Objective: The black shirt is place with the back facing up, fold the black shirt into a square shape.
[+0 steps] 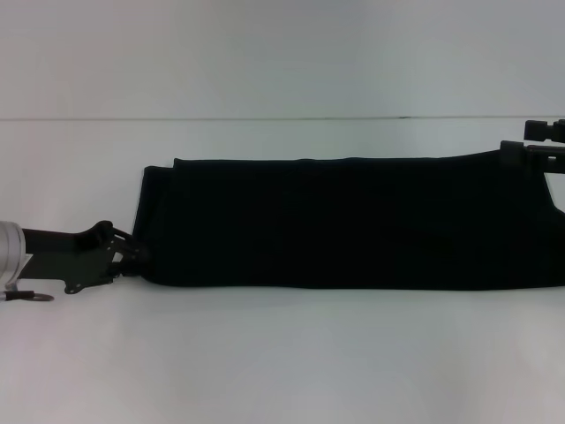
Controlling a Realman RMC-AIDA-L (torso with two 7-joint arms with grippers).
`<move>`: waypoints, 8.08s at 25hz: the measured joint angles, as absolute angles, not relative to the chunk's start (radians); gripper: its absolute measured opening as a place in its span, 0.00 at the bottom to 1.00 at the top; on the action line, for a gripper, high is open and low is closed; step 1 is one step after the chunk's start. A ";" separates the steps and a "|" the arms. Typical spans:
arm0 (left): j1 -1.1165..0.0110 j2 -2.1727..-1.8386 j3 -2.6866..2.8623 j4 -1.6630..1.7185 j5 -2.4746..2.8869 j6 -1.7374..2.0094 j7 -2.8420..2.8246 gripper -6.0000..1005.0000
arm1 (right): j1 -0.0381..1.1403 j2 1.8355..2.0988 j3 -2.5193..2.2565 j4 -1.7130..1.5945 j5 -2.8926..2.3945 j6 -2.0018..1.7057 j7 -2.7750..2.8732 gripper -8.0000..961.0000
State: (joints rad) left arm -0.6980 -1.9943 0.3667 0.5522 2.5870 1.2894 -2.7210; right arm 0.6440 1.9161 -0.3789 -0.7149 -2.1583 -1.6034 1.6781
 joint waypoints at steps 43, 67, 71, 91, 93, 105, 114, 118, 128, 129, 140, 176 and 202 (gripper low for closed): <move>-0.803 -1.918 0.287 0.626 2.338 1.739 -2.315 0.09 | 0.679 2.013 -0.391 -0.658 -1.991 -1.379 1.663 0.94; -0.895 -2.168 0.179 -0.112 2.027 1.352 -1.583 0.32 | 0.599 1.888 -0.423 -0.666 -2.039 -1.418 1.695 0.93; -0.819 -2.162 0.188 0.079 2.092 1.512 -1.686 0.60 | 0.624 1.878 -0.468 -0.656 -2.085 -1.422 1.828 0.92; -0.659 -2.087 0.405 0.490 2.103 1.624 -1.691 0.96 | 0.718 1.875 -0.631 -0.423 -2.246 -1.396 2.185 0.91; -0.661 -2.085 0.407 0.496 2.103 1.622 -1.690 0.96 | 0.718 1.876 -0.632 -0.400 -2.246 -1.371 2.187 0.91; -0.669 -2.080 0.408 0.505 2.103 1.592 -1.689 0.96 | 0.737 1.911 -0.634 -0.376 -2.247 -1.314 2.195 0.80; -0.672 -2.078 0.408 0.505 2.101 1.580 -1.690 0.96 | 0.728 1.916 -0.633 -0.375 -2.245 -1.299 2.200 0.30; -0.676 -2.078 0.409 0.501 2.101 1.570 -1.691 0.96 | 0.725 1.916 -0.629 -0.375 -2.244 -1.300 2.195 0.22; -0.680 -2.079 0.410 0.492 2.094 1.563 -1.691 0.96 | 0.697 1.909 -0.583 -0.420 -2.231 -1.407 2.161 0.06; -0.680 -2.079 0.410 0.492 2.094 1.563 -1.692 0.96 | 0.692 1.907 -0.570 -0.426 -2.228 -1.431 2.152 0.04; -0.681 -2.081 0.406 0.489 2.091 1.563 -1.696 0.96 | 0.664 1.904 -0.557 -0.454 -2.289 -1.432 2.183 0.07; -0.723 -2.074 0.410 0.496 2.090 1.456 -1.696 0.96 | 0.876 1.965 -0.614 -0.394 -2.313 -1.035 2.266 0.75; -0.725 -2.072 0.409 0.488 2.095 1.383 -1.727 0.96 | 0.732 1.897 -0.595 -0.469 -2.210 -1.200 2.216 0.74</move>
